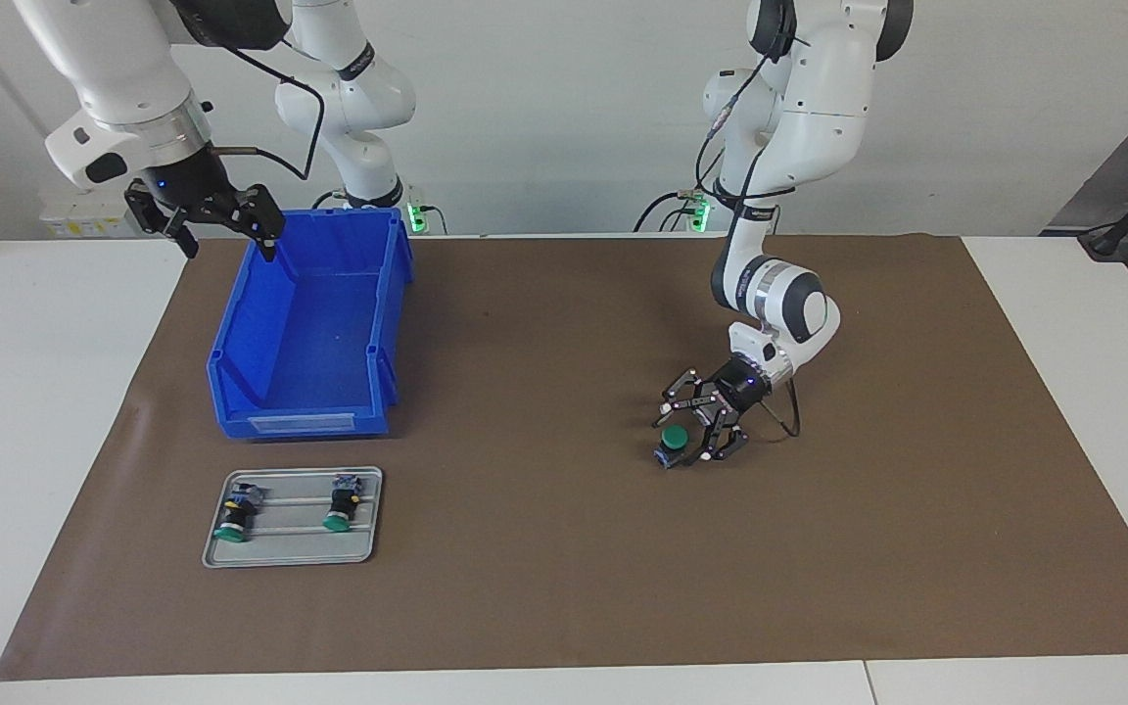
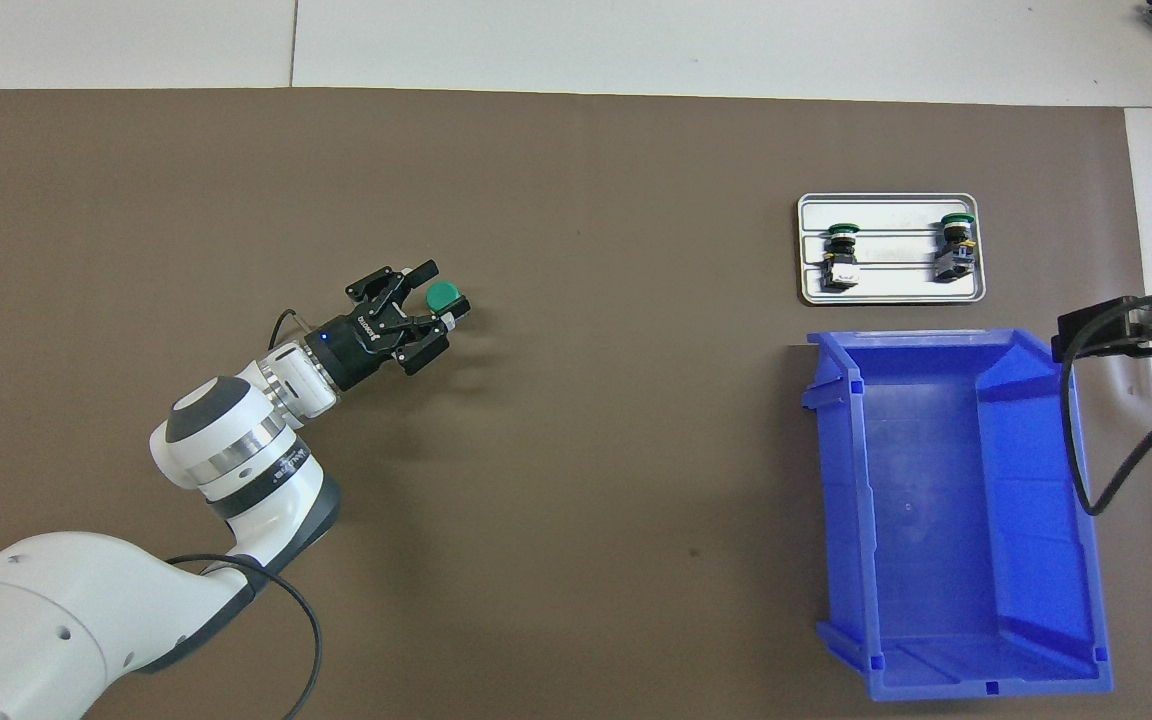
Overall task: Place and press button with both arms
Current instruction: 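Carry the green button forward with the left gripper, then set the green button upright on the table and open the left gripper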
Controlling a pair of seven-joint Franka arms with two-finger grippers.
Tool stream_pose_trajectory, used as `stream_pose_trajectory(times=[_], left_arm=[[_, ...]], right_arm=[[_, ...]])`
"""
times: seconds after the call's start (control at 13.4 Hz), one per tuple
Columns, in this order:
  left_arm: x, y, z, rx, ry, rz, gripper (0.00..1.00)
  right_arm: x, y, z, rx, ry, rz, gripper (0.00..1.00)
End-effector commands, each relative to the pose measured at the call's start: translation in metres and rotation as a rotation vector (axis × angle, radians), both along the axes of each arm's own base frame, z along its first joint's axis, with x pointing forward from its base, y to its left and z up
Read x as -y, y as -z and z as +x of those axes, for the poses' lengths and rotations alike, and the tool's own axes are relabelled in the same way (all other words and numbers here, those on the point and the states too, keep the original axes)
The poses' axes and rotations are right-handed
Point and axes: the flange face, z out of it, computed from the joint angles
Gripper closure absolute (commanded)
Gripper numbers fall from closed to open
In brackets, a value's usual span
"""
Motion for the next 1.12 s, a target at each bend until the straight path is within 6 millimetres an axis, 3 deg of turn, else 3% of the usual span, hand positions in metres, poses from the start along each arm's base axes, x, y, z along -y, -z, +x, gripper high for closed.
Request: stream_pose_trajectory(times=[0.0, 0.3, 0.52, 0.6, 0.82, 0.89, 1.04], left_arm=[[-0.021, -0.023, 0.002, -0.066, 0.027, 0.011, 0.25], [-0.051, -0.047, 0.018, -0.178, 0.126, 0.072, 0.25], [-0.059, -0.072, 0.033, -0.275, 0.176, 0.167, 0.25], [-0.061, -0.088, 0.04, -0.305, 0.172, 0.216, 0.26], [-0.052, -0.119, 0.052, -0.401, 0.145, 0.295, 0.28], [-0.044, -0.129, 0.056, -0.432, 0.144, 0.332, 0.35], [-0.03, -0.148, 0.065, -0.499, 0.134, 0.463, 0.76]], right_arm=[[-0.001, -0.004, -0.006, -0.006, -0.02, 0.03, 0.0], [-0.001, -0.004, -0.006, -0.006, -0.019, 0.03, 0.0], [-0.001, -0.004, -0.006, -0.005, -0.018, 0.031, 0.0], [-0.001, -0.004, -0.006, -0.006, -0.018, 0.03, 0.0], [-0.001, -0.004, -0.006, -0.006, -0.02, 0.03, 0.0], [-0.001, -0.004, -0.006, -0.006, -0.018, 0.03, 0.0], [-0.001, -0.004, -0.006, -0.006, -0.02, 0.031, 0.0]])
